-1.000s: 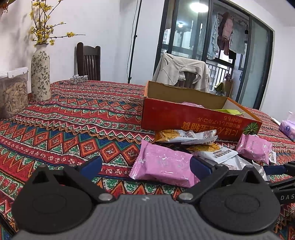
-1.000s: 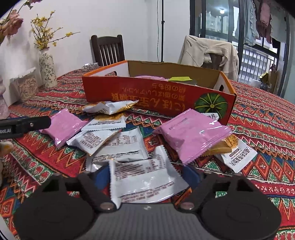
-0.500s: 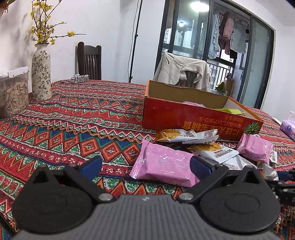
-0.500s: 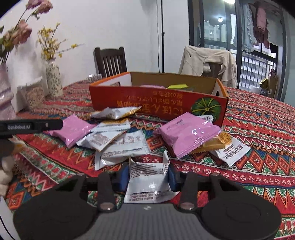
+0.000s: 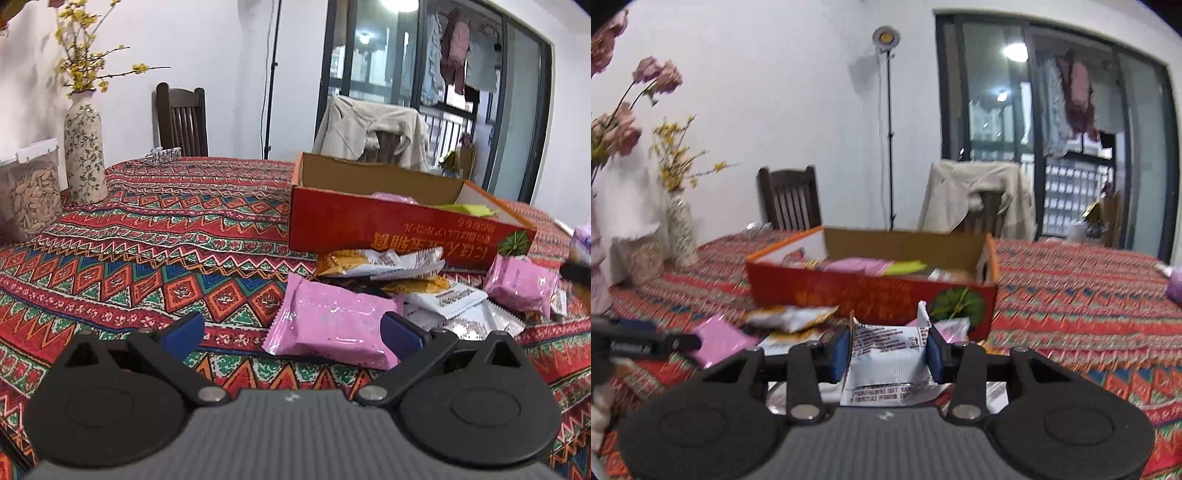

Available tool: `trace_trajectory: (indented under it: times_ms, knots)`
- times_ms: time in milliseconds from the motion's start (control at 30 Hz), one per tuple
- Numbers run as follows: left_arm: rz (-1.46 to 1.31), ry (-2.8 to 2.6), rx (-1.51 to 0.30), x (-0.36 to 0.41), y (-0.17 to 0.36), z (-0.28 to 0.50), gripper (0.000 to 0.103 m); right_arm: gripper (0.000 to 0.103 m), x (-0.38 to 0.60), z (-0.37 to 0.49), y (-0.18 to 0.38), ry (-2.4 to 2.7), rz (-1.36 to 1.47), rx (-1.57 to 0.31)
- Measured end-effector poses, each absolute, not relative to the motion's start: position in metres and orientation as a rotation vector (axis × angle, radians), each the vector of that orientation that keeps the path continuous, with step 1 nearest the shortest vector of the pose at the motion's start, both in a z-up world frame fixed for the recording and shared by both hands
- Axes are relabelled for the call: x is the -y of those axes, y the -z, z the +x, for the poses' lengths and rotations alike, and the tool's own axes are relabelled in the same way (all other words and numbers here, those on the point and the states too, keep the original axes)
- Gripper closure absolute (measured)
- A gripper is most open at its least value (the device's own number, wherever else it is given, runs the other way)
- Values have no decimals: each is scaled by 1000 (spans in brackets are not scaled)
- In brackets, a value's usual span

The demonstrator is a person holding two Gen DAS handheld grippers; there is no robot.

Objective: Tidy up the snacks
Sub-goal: 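Grasp the white packet with the right gripper while the left grasps a pink packet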

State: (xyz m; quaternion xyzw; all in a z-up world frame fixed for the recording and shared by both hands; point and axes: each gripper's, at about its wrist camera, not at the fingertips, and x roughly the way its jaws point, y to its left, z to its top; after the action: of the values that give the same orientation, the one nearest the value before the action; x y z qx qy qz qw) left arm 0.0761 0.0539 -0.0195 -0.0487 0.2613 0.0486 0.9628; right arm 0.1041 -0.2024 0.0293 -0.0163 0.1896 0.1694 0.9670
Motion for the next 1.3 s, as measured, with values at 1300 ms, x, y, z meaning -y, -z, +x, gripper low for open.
trace_trajectory:
  times_ms: [1300]
  knots:
    - [-44, -130, -763, -38, 29, 145, 0, 61, 227, 142, -8, -219, 90, -362]
